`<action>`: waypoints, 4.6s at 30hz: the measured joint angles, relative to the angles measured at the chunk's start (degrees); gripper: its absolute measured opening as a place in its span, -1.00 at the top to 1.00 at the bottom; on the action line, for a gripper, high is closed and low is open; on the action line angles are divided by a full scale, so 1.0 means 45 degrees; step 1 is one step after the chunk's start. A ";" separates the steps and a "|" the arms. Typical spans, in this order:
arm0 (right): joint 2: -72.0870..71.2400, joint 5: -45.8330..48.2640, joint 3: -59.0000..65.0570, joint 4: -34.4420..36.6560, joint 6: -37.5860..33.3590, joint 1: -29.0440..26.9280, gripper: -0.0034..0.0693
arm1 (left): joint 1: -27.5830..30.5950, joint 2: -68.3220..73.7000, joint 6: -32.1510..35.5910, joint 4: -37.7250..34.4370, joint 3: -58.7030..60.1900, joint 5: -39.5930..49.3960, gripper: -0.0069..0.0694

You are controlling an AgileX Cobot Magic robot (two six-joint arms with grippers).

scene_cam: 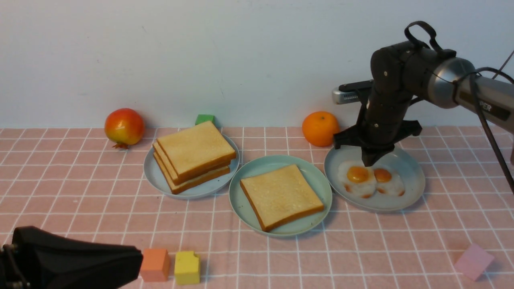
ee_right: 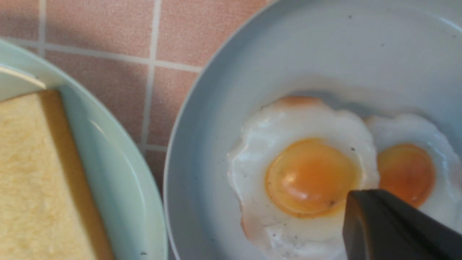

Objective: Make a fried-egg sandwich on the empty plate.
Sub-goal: Use the right arm to grab a fried egg

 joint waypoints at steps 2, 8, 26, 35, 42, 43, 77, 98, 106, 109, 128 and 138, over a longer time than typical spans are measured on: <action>-0.0002 0.0174 0.0000 0.0034 -0.0012 -0.0085 0.92 | 0.0000 0.0000 0.0126 0.0000 0.0000 0.0000 0.79; -0.0150 0.1062 0.0034 0.0487 -0.1129 -0.0151 0.92 | 0.0000 0.0000 0.0215 0.0000 0.0000 0.0040 0.79; -0.1758 -0.1457 0.3466 0.1041 -1.0476 0.0038 0.67 | 0.0000 0.0000 0.0858 0.0171 0.0000 0.0196 0.79; -0.1692 -0.2316 0.3476 0.1356 -1.4631 0.0001 -0.55 | 0.0000 0.0000 0.0910 0.0240 0.0000 0.0208 0.79; -0.1270 -0.2619 0.3476 0.0952 -1.4953 -0.0010 -0.93 | 0.0000 0.0000 0.0910 -0.0122 0.0000 0.0663 0.79; -0.1216 -0.2738 0.3476 0.0880 -1.4988 -0.0010 -0.92 | 0.0000 0.0000 0.0910 -0.0162 0.0000 0.0734 0.79; -0.0636 -0.3544 0.3374 -0.0044 -1.4855 -0.0010 -0.25 | 0.0000 0.0000 0.0910 -0.0313 0.0000 0.1061 0.77; -0.1968 -0.4032 0.3496 0.0039 -0.8248 -0.0118 0.87 | 0.0000 0.0000 0.0910 -0.0335 0.0000 0.1142 0.76; -0.1694 -0.4492 0.2615 -0.0767 -0.0594 -0.0320 0.48 | 0.0000 0.0000 0.0910 -0.0335 0.0000 0.0864 0.76; -0.1156 -0.4054 0.1890 -0.0873 0.0284 -0.0320 0.12 | 0.0000 0.0000 0.0910 -0.0335 0.0000 0.0860 0.76; 0.2680 -0.2243 -0.2931 0.0073 -0.1016 -0.0528 -0.73 | 0.0000 0.0000 0.0910 -0.0653 0.0000 0.0850 0.76; 0.2937 -0.2241 -0.3065 0.0831 -0.1292 -0.0938 -0.71 | 0.0000 0.0000 0.0910 -0.0653 0.0000 0.0295 0.76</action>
